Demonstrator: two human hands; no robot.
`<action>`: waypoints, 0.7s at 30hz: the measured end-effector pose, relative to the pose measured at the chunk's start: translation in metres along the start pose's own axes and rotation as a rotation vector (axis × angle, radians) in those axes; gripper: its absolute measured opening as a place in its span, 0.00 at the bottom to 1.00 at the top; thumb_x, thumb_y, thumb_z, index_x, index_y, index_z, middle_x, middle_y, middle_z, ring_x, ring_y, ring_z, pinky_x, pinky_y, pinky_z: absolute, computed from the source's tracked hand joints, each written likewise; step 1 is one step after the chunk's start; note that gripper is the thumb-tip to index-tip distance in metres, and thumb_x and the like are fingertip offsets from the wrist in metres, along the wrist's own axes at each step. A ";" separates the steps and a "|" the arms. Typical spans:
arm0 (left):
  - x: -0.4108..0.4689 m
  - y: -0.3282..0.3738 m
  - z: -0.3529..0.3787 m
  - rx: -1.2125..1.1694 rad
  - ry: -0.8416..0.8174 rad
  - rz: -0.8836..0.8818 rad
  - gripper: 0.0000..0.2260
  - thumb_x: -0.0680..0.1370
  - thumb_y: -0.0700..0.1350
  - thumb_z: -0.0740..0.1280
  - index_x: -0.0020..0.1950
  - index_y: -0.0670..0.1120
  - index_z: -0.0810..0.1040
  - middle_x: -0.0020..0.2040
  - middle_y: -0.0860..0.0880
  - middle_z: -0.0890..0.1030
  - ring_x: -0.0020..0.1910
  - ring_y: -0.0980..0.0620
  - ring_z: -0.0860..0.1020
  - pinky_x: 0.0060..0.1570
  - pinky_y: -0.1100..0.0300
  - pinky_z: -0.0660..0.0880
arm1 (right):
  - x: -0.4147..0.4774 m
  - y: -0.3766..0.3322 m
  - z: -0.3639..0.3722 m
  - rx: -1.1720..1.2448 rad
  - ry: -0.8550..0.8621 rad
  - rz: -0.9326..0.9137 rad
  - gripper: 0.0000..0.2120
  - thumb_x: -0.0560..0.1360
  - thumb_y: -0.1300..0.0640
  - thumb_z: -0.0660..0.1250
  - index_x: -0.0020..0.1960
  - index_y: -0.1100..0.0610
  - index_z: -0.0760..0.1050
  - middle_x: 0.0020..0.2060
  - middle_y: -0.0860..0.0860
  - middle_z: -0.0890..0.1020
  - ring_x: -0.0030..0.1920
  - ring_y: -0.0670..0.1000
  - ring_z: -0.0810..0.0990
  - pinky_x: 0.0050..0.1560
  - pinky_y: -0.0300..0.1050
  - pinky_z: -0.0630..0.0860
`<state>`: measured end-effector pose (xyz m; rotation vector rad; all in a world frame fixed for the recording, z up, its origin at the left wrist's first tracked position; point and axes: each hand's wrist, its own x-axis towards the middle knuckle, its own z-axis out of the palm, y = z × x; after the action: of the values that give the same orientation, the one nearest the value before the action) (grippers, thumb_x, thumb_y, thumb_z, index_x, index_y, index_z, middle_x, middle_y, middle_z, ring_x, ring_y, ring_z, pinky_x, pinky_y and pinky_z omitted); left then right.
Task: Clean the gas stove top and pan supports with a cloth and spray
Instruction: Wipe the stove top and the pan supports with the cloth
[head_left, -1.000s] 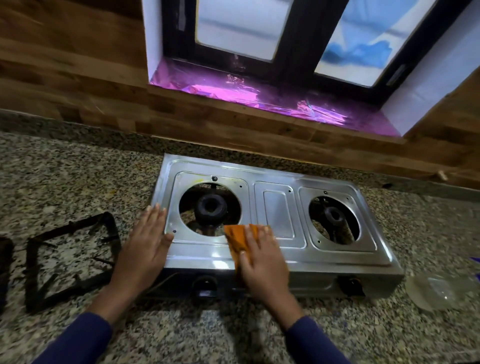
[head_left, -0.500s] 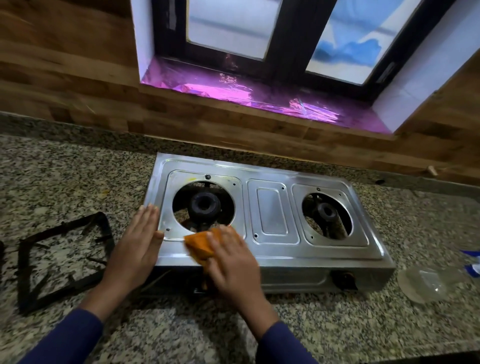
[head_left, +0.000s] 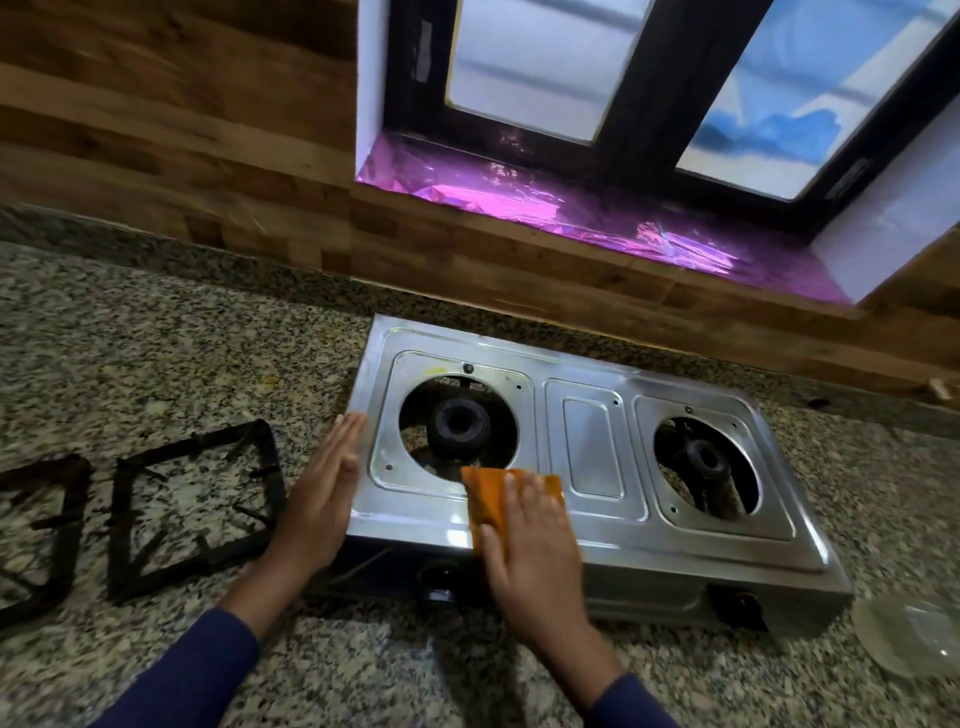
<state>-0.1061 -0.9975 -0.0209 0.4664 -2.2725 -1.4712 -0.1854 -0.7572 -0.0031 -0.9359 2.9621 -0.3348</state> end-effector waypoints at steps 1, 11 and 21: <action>0.001 0.002 -0.002 -0.166 0.013 -0.070 0.35 0.74 0.74 0.44 0.76 0.57 0.60 0.77 0.61 0.59 0.75 0.66 0.55 0.74 0.63 0.53 | 0.005 -0.020 0.004 0.015 -0.018 -0.066 0.34 0.80 0.37 0.42 0.80 0.54 0.52 0.79 0.53 0.52 0.79 0.54 0.50 0.77 0.47 0.43; 0.002 0.002 -0.007 -0.851 0.223 -0.417 0.33 0.79 0.62 0.37 0.78 0.47 0.58 0.77 0.51 0.64 0.73 0.59 0.64 0.69 0.64 0.59 | 0.141 -0.137 0.029 0.157 -0.174 -0.233 0.31 0.83 0.44 0.48 0.81 0.56 0.46 0.79 0.59 0.46 0.79 0.57 0.43 0.78 0.54 0.40; 0.000 -0.003 -0.018 -0.739 0.063 -0.462 0.43 0.67 0.78 0.41 0.76 0.59 0.62 0.69 0.63 0.73 0.70 0.65 0.67 0.70 0.59 0.56 | 0.285 -0.120 0.014 -0.013 -0.234 -0.009 0.31 0.83 0.44 0.45 0.80 0.60 0.47 0.80 0.60 0.47 0.79 0.58 0.44 0.78 0.55 0.42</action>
<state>-0.0974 -1.0127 -0.0172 0.8019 -1.4515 -2.3204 -0.3501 -1.0185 0.0220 -0.9200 2.7511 -0.1909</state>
